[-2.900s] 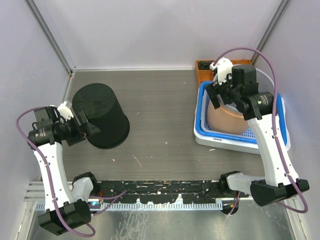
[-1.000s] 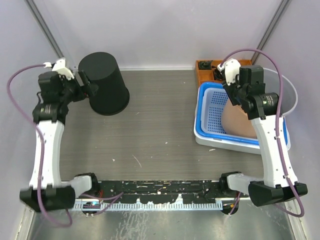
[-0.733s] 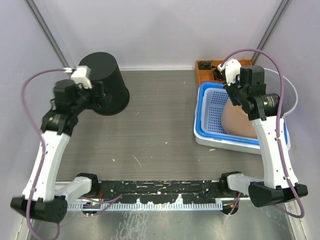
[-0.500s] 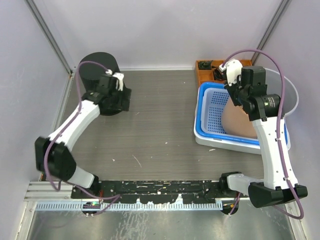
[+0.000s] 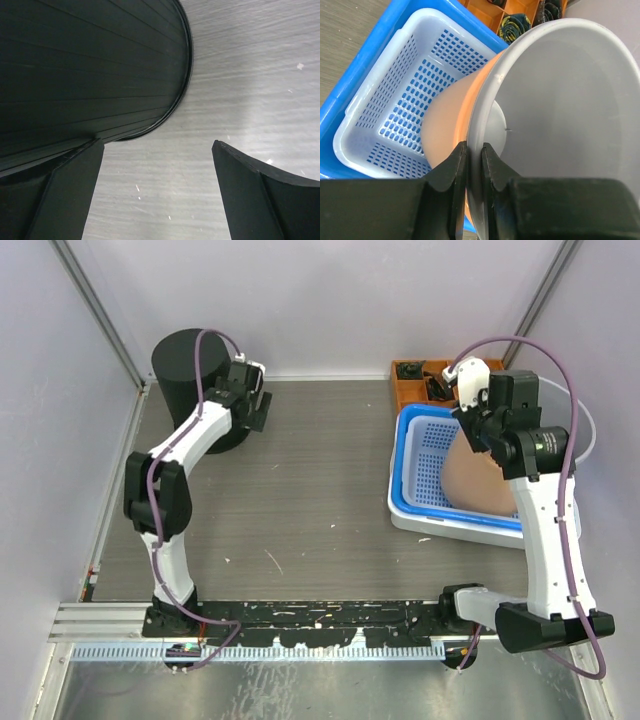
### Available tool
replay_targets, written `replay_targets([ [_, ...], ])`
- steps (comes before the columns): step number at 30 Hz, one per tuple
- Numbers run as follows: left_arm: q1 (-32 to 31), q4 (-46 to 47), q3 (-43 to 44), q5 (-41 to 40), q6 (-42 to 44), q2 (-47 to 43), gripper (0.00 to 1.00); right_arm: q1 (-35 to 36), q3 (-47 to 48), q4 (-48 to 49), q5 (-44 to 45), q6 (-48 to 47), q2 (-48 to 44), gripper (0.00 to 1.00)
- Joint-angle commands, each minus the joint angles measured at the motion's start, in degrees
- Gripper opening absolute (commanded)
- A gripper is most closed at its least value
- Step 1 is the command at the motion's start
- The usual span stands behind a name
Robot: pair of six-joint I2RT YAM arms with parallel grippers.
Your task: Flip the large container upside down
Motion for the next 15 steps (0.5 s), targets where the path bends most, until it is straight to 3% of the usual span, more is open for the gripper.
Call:
replay_targets([
  [1,4.79,-0.82,7.48,-4.14,0.94,6.49,0.93,-0.09,8.29,2.38,-0.22,-2.17,-0.06,0.01],
  [7,12.87,-9.74,18.44,2.54,-4.15,14.05,0.92,-0.07,16.85,2.72,-1.24,-5.19,1.48,0.0],
  [11,14.36,-11.04,19.28,3.15,-4.19,14.3,0.92,-0.07,21.98,2.2,-0.93,-6.05,2.69,0.01],
  [15,14.41,-11.33,17.68,3.7,-4.87,12.83,0.92,-0.07,18.95,0.77,-1.64,-8.27,2.68,0.0],
])
